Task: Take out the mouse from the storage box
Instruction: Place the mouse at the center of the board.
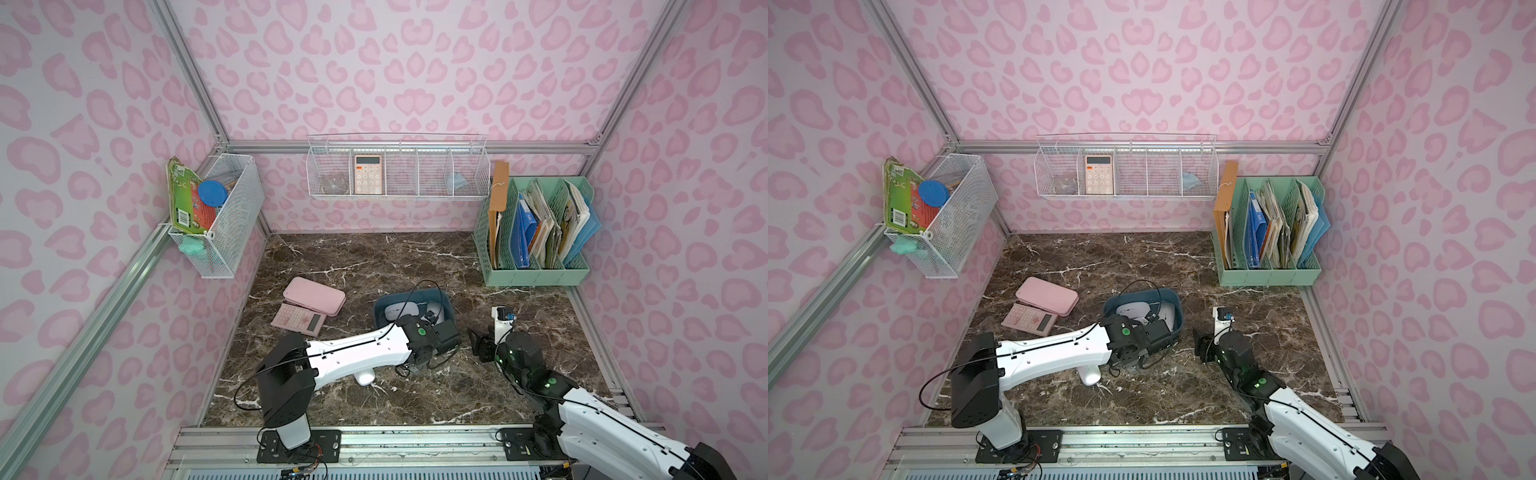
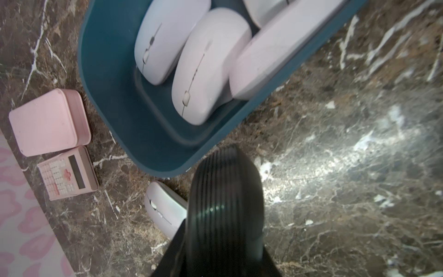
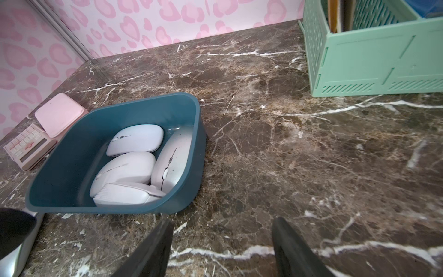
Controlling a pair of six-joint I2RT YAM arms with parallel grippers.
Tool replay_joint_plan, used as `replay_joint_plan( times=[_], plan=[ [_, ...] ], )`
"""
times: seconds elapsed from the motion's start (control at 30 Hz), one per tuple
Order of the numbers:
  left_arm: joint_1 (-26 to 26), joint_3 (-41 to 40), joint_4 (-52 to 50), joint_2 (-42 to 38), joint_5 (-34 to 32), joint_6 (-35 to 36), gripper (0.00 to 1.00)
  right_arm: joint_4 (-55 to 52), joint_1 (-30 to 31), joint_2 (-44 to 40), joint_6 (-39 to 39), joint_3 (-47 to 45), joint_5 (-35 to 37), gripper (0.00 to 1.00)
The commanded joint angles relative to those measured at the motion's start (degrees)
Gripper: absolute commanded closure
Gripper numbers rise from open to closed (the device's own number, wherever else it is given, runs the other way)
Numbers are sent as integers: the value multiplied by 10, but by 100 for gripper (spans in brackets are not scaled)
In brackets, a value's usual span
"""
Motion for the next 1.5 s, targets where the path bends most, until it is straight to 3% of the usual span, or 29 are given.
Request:
replay_joint_plan(
  times=[0.0,0.37,0.63,0.87,1.07,1.3,1.47],
  plan=[
    [-9,-24,-13,-4,-3,-48,82,14,0,1,-2,-1,2,31],
    [-12,-77,30,17,12,-70,82,14,0,-14,-1,-6,4,31],
    [-42,-44,24,97,5,-72,78,12,1,-21,0,-8,5,31],
    [-58,-26,27,134,24,-71,59,11,0,-23,1,-8,6,30],
    [-60,-25,47,123,57,-61,33,11,0,-24,0,-9,7,30],
    [-54,-58,118,26,151,-28,6,13,0,-18,-1,-7,4,29],
    [-6,-132,161,-87,164,-31,1,3,0,-18,1,-3,3,19]
  ],
)
